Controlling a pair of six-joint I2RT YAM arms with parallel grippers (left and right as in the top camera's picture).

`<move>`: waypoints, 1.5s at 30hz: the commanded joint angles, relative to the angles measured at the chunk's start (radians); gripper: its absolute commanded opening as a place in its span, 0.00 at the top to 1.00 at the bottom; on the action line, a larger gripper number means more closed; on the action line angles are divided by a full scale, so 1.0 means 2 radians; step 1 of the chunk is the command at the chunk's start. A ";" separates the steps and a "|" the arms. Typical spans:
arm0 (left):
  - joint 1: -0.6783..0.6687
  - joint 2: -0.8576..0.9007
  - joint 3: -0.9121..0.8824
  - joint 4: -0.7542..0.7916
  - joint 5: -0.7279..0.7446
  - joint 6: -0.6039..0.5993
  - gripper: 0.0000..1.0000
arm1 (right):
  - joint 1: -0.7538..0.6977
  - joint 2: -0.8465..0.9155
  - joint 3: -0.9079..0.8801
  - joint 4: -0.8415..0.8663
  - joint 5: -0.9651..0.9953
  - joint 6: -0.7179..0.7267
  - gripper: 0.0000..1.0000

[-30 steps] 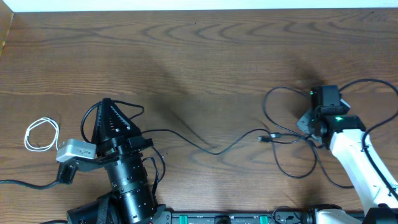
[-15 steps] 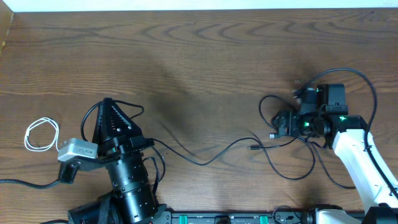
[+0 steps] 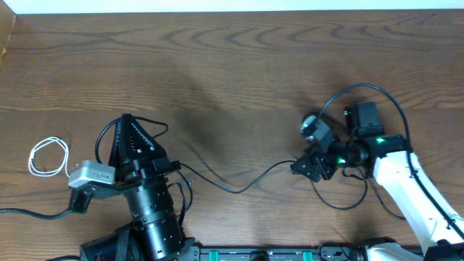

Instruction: Untangle cables

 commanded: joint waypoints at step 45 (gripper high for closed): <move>-0.001 -0.001 0.003 -0.066 0.004 0.012 0.93 | 0.042 -0.034 0.167 0.480 0.005 0.326 0.99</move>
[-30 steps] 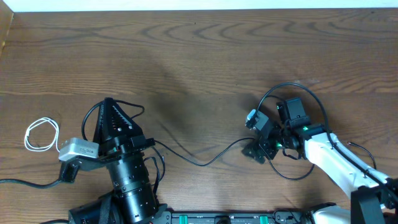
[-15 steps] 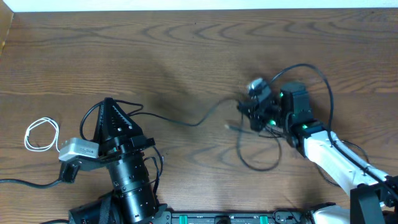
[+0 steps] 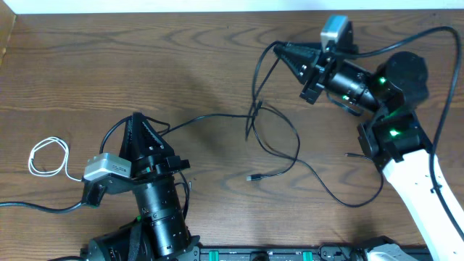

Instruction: Untangle cables

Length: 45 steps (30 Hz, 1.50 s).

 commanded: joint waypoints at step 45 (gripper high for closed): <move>-0.001 0.012 0.003 0.001 0.004 0.009 0.92 | 0.153 -0.165 -0.001 -0.312 0.631 0.282 0.99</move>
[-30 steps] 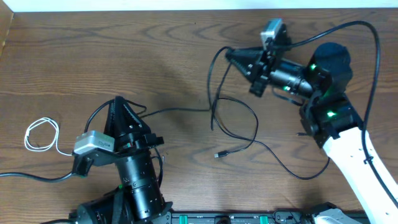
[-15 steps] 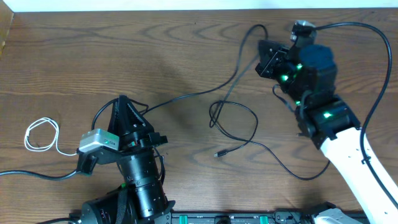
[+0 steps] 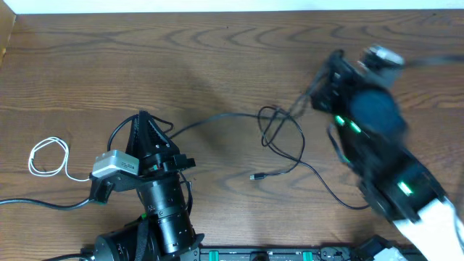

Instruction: Untangle cables

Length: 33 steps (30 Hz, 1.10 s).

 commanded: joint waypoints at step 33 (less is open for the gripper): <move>-0.001 -0.002 0.003 0.002 -0.032 0.010 0.92 | -0.011 0.074 0.001 0.091 -0.542 -0.166 0.99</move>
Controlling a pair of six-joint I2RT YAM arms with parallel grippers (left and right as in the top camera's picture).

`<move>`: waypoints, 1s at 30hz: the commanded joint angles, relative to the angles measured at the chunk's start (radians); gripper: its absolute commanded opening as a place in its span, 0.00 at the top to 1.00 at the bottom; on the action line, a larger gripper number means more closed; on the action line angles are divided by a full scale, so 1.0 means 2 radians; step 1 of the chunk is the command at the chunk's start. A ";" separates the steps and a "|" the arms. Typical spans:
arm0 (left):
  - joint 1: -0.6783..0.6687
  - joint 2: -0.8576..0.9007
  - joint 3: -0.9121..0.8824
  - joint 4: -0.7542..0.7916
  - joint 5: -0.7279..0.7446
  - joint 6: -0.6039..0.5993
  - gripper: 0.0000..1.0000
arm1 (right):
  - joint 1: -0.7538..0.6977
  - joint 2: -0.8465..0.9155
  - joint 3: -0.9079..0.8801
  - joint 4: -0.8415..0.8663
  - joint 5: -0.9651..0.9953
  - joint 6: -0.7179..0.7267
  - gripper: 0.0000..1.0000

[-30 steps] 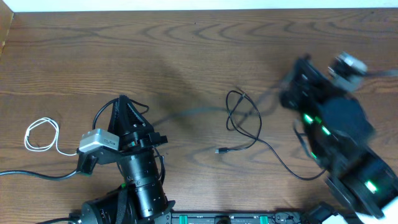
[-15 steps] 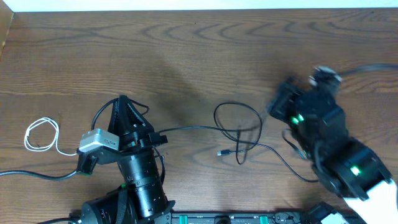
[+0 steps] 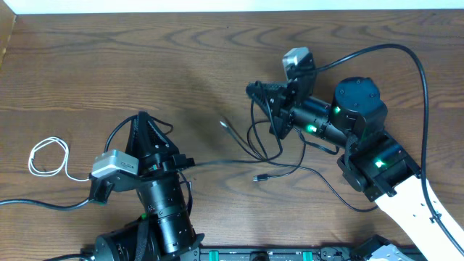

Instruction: Untangle cables

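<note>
A thin black cable (image 3: 217, 161) runs across the table's middle into a loose knot of loops (image 3: 267, 141). One plug end (image 3: 225, 123) sticks out to the left of the knot and another plug (image 3: 259, 177) lies below it. My right gripper (image 3: 252, 90) points left just above the knot, fingers together on a strand that drops into it. My left gripper (image 3: 142, 116) points away at the front left, fingers closed to a tip, with cable strands curling at both sides. A white cable (image 3: 46, 156) lies coiled at the far left.
The right arm's own thick black lead (image 3: 406, 54) arcs high over the right side. Another strand of cable (image 3: 341, 199) curves along the table in front of the right arm. The left arm's lead (image 3: 36, 204) trails off the front left.
The right arm, blurred at the back right, now has its gripper further left over the knot. The loops have shifted left and nearer. A plug end now shows left of them. The left arm has not moved.
First the right gripper was low near the table's front right, the cable lying in one long curve to the left gripper. Then it was high at the back with loops hanging from it. Later it was blurred further right, and now it is over a knot mid-table.
</note>
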 commanded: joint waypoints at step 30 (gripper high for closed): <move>0.046 0.083 0.039 0.002 0.183 -0.103 0.92 | 0.000 0.163 0.002 -0.113 -0.004 -0.028 0.99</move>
